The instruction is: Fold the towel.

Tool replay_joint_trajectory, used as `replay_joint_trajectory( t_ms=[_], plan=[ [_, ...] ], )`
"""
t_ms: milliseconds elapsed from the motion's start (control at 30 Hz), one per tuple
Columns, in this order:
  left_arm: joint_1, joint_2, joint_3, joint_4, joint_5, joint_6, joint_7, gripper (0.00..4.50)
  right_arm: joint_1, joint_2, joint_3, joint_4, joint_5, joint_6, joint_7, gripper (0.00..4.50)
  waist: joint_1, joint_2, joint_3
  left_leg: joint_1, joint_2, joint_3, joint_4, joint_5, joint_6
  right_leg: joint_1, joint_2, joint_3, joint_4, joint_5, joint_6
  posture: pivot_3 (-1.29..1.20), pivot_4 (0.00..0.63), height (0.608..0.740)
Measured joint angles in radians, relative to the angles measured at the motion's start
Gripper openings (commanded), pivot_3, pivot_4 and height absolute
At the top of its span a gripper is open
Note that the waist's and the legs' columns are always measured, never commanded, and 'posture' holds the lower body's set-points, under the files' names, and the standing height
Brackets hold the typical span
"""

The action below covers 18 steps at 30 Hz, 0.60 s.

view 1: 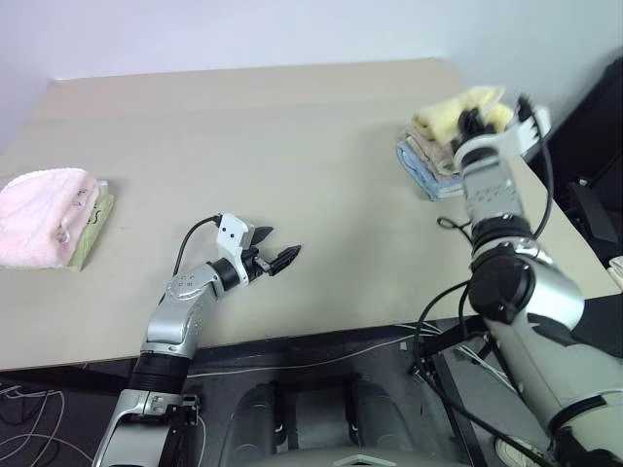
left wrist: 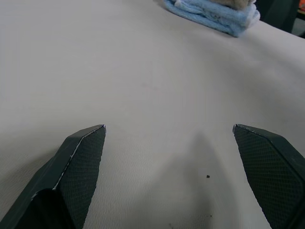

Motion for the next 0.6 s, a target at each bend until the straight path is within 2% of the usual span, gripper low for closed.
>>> replay_joint_trajectory(
  t_ms=[233, 467, 600],
  plan=[
    [0.015, 0.003, 0.008, -0.016, -0.003, 0.005, 0.007, 4.5, 0.093, 0.022, 0.006, -0.183, 0.011, 0.058, -0.072, 0.01, -0.005, 0.001, 0.0, 0.0, 0.0, 0.0, 0.0, 0.0, 0.0, 0.0, 0.0, 0.0, 0.0, 0.0, 0.0, 0.0, 0.15, 0.74],
    [0.006, -0.003, 0.006, -0.004, -0.001, 0.004, 0.007, 4.5, 0.134, 0.03, -0.012, -0.258, 0.048, 0.114, -0.146, 0.01, -0.005, 0.002, 0.0, 0.001, 0.0, 0.0, 0.0, 0.0, 0.0, 0.0, -0.001, 0.0, 0.0, 0.0, 0.0, 0.0, 0.15, 0.74],
    [-0.007, -0.011, 0.003, 0.011, -0.001, 0.004, 0.003, 4.5, 0.138, 0.03, -0.015, -0.303, 0.067, 0.154, -0.171, 1.15, 0.002, 0.002, 0.0, 0.001, 0.0, 0.0, 0.0, 0.0, 0.0, 0.001, -0.001, 0.0, 0.0, 0.0, 0.0, 0.0, 0.15, 0.74]
  ],
)
